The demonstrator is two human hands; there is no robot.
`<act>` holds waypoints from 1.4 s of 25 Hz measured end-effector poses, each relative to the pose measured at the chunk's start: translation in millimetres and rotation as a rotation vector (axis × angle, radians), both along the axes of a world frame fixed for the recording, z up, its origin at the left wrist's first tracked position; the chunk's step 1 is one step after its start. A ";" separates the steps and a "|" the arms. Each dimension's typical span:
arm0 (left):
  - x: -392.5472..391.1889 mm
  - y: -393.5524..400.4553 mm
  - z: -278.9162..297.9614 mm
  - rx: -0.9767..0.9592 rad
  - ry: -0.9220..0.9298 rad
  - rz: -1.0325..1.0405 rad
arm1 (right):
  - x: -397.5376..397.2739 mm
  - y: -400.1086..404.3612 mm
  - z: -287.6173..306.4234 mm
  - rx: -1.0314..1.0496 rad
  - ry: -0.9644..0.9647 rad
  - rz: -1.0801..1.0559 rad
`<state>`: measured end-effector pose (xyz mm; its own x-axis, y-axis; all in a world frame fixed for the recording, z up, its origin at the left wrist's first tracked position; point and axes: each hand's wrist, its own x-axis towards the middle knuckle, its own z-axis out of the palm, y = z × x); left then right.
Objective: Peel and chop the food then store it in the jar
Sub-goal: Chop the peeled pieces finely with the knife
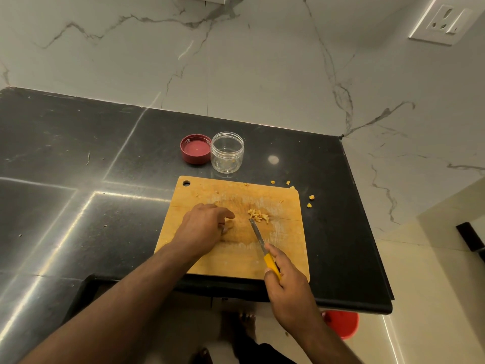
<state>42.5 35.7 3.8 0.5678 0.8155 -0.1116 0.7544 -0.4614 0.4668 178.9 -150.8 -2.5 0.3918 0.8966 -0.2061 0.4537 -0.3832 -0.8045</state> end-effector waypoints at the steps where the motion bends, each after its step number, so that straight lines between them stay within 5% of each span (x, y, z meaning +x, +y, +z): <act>1: -0.1 0.3 -0.1 0.003 -0.005 0.004 | -0.6 0.2 -0.2 -0.001 0.005 0.003; 17: 12.7 2.3 5.7 -0.058 0.086 0.056 | -2.0 1.4 -0.7 0.009 -0.007 0.012; 35: 0.3 -10.9 3.8 -0.126 -0.124 0.092 | -10.7 3.4 2.0 0.012 -0.022 0.042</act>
